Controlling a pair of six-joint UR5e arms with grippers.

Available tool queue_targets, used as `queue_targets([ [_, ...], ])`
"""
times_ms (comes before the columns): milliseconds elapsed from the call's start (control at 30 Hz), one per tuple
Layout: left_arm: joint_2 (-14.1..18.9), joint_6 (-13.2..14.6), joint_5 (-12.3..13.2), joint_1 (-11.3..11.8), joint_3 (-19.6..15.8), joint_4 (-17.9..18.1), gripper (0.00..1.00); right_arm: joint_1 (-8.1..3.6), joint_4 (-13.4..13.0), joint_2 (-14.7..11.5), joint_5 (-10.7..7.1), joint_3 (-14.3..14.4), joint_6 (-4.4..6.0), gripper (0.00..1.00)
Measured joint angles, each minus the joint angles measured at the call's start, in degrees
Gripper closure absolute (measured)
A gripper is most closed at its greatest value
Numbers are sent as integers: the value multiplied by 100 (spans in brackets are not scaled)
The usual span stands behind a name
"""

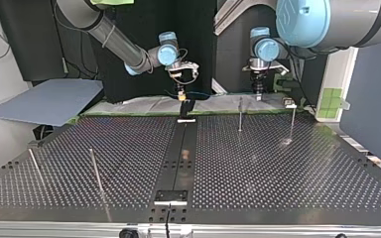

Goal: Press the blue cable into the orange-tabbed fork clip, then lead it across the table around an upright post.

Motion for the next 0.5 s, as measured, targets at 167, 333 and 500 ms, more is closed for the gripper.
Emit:
queue_targets([
  [167, 0, -76, 124, 83, 95, -94, 100, -2, 192, 106, 1, -215, -26, 100],
  [333, 0, -143, 168, 101, 143, -117, 100, -15, 303, 120, 3, -455, -52, 100],
  [500, -1, -187, 213, 110, 206, -140, 100, -30, 344, 122, 0, -595, -63, 100],
])
